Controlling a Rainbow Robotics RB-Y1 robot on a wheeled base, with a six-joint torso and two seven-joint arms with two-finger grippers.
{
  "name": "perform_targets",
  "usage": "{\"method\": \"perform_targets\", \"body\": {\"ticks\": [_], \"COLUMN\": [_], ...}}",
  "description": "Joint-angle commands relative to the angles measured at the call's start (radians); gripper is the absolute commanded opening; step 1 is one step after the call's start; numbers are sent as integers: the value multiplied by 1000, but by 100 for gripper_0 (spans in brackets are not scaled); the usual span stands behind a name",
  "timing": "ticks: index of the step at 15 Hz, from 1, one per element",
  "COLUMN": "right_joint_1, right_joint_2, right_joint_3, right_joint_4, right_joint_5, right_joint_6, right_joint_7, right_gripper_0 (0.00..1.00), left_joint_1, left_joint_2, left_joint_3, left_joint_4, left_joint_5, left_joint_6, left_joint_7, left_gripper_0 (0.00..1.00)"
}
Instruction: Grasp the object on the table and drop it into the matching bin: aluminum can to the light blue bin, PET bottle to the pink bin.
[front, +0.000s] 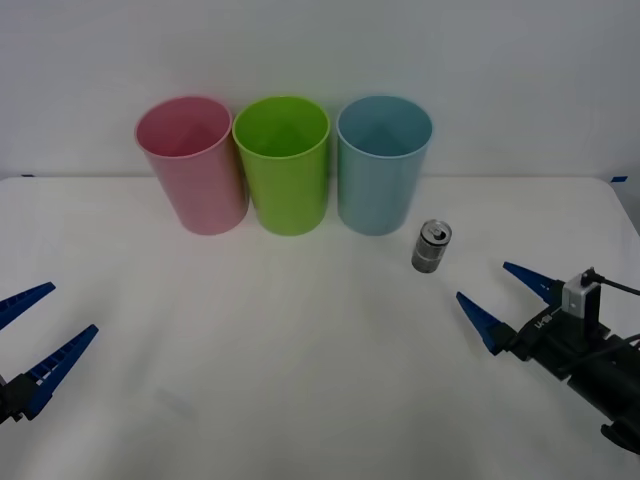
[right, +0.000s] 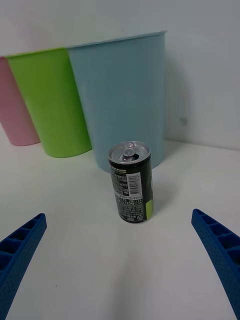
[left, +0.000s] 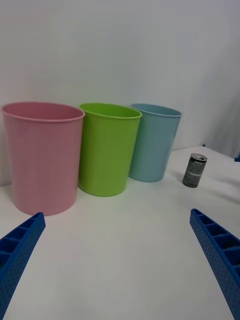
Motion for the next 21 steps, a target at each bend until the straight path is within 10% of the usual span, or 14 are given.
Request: {"method": "perform_targets", "body": {"ticks": [1, 21], "right_joint_1": [-75, -391], "right_joint_2": [38, 185], "right_joint_3": [1, 93], "right_joint_4": [76, 409], "right_joint_5": [47, 140], "right_joint_6": [17, 302], "right_joint_7": [17, 152], "right_gripper_0": [100, 100], "left_joint_1": [0, 0], "left_joint_2": [0, 0], "left_joint_3": [0, 0], "left_joint_4": [0, 0], "left_joint_5": [0, 0], "left_joint_6": [0, 0], "left_joint_7": [0, 0], "left_gripper_0": [100, 100]}}
